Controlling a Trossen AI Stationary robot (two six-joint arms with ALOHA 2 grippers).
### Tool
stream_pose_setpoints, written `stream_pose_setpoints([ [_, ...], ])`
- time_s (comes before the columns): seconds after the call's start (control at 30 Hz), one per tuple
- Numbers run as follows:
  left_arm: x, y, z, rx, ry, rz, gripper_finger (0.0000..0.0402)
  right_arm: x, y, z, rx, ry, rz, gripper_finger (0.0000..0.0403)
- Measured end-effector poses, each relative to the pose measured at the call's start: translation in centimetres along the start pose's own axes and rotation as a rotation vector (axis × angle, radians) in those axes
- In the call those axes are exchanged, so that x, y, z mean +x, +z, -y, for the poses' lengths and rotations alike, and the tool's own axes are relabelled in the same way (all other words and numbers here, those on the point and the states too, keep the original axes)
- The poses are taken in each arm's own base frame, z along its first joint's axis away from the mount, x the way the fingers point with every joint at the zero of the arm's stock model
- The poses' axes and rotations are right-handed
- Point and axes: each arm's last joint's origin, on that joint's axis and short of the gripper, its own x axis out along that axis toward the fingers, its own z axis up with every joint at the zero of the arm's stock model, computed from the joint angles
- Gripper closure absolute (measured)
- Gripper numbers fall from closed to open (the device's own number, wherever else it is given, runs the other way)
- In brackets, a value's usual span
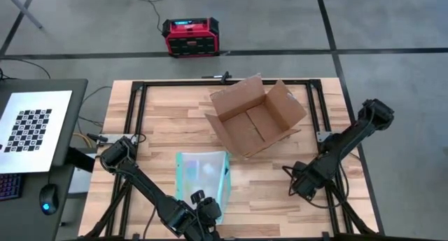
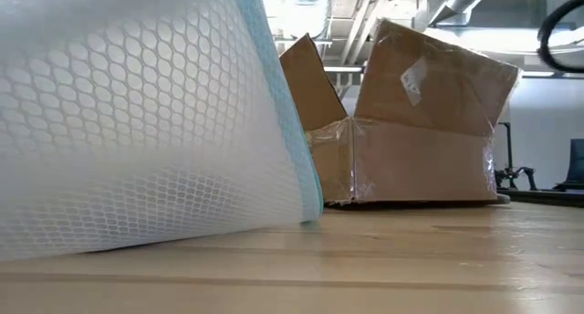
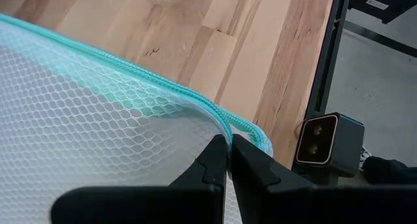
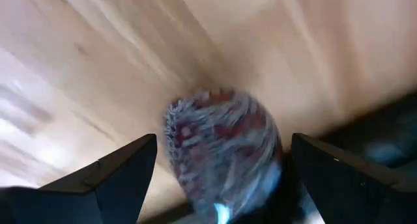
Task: Unpack boxes
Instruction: Put the red scented candle into the transparent zip bag
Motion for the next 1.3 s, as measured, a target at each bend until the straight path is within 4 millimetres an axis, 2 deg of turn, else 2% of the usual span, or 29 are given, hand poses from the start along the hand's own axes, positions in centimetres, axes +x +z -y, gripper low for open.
stream_pose_setpoints([
  [0.13,0.0,0.0,0.0,-0.001,0.000,0.000,0.0402,1.3,0.4,-0.4,0.010,0.109,0.004,0.0058],
  [0.3,0.0,0.0,0.0,-0.001,0.000,0.000,0.0402,2.0,0.0,0.0,0.019,0.086,-0.007,0.0060],
  [0.5,0.0,0.0,0.0,-0.001,0.000,0.000,0.0402,2.5,-0.5,0.1,0.027,0.077,-0.045,0.0114],
  [0.73,0.0,0.0,0.0,-0.001,0.000,0.000,0.0402,2.6,-1.0,0.1,0.021,0.077,-0.091,0.0125],
  [0.8,0.0,0.0,0.0,-0.001,0.000,0.000,0.0402,2.6,-1.0,0.1,0.022,0.078,-0.092,0.0153],
  [0.87,0.0,0.0,0.0,-0.001,0.000,0.000,0.0402,2.6,-1.0,-0.2,0.022,0.105,-0.087,0.0226],
  [0.9,0.0,0.0,0.0,-0.003,0.000,0.000,0.0402,2.5,-0.9,-0.5,0.019,0.136,-0.081,0.0244],
  [1.03,0.0,0.0,0.0,-0.007,0.000,0.000,0.0402,2.2,-0.1,-1.7,0.017,0.265,0.009,0.0245],
  [1.3,0.0,0.0,0.0,-0.008,0.000,0.000,0.0402,1.3,2.1,-2.6,0.047,0.405,0.153,0.0238],
])
